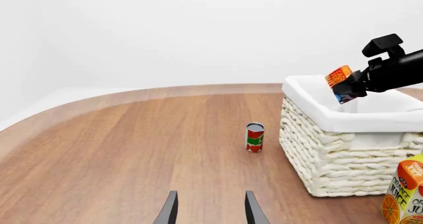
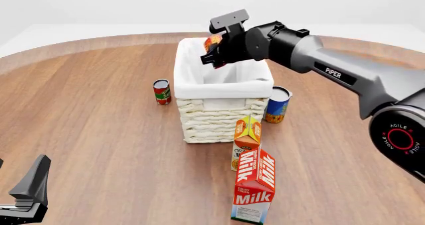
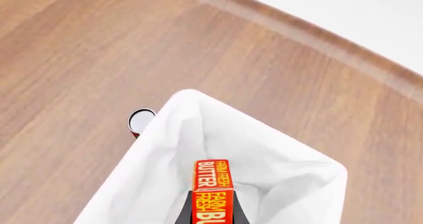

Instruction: Pick up the butter and put it in the basket.

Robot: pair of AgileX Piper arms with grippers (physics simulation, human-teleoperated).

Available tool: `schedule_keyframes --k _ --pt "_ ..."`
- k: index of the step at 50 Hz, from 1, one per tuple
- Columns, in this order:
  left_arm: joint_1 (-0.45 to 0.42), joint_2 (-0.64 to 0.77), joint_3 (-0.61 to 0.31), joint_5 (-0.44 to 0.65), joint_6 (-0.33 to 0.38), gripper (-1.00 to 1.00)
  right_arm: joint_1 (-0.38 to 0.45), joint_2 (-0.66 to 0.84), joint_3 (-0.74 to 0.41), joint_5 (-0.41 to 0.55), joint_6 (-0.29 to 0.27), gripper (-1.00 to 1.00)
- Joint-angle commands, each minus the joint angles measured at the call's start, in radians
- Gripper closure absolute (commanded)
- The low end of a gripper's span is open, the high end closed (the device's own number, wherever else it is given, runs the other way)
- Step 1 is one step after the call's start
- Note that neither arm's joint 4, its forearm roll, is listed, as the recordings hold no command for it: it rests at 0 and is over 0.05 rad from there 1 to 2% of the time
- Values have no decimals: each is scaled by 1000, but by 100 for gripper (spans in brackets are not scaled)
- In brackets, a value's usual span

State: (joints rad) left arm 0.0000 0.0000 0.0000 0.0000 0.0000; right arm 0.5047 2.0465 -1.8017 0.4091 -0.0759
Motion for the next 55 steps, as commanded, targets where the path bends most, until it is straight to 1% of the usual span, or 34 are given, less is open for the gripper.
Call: schedule_keyframes --k 1,47,48,55 --pt "0 0 0 0 0 -100 -4 3 -19 -7 12 100" --pt "0 0 0 0 0 -100 -15 39 -43 -2 -8 100" --pt "0 0 0 0 0 -100 -17 36 -42 -4 -13 -100" --pt "0 0 0 0 0 -100 -20 34 -37 -8 -14 -100"
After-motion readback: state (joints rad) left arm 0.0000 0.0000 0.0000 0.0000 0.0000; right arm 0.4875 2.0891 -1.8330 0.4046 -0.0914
